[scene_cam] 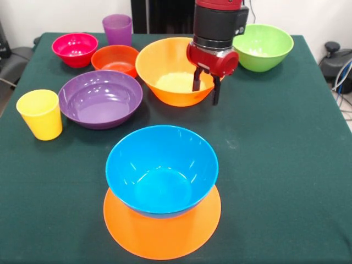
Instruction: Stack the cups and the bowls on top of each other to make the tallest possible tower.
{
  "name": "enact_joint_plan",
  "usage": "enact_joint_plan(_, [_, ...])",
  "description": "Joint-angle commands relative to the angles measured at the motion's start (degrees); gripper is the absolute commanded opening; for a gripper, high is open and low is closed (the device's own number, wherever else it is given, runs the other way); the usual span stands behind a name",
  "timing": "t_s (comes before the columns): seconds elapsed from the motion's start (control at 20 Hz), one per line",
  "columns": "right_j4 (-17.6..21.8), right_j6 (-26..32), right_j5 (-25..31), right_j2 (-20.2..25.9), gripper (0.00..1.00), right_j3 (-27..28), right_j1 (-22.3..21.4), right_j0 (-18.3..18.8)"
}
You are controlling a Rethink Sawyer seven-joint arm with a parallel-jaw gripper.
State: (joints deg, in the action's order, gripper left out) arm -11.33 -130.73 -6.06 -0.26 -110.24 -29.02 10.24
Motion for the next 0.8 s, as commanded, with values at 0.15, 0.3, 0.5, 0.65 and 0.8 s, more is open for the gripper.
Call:
enact_joint_plan(0.15, [-3.9, -8.83, 5.06, 1.72, 1.0, 2.01, -2.89, -1.82])
enact_joint_plan(0.3, [-5.5, -9.34, 8.42, -0.88, 1.0, 0.47, -6.38, -4.69])
enact_joint_plan(0.5, [-5.7, -8.22, 12.16, -1.12, 1.0, -0.02, -8.73, -4.6])
enact_joint_plan(0.65, [-6.12, -8.14, 14.37, -2.52, 1.0, -0.01, -10.15, -5.81])
enact_joint_plan(0.8, [-6.41, -8.41, 16.94, -2.58, 1.0, -0.49, -11.9, -5.9])
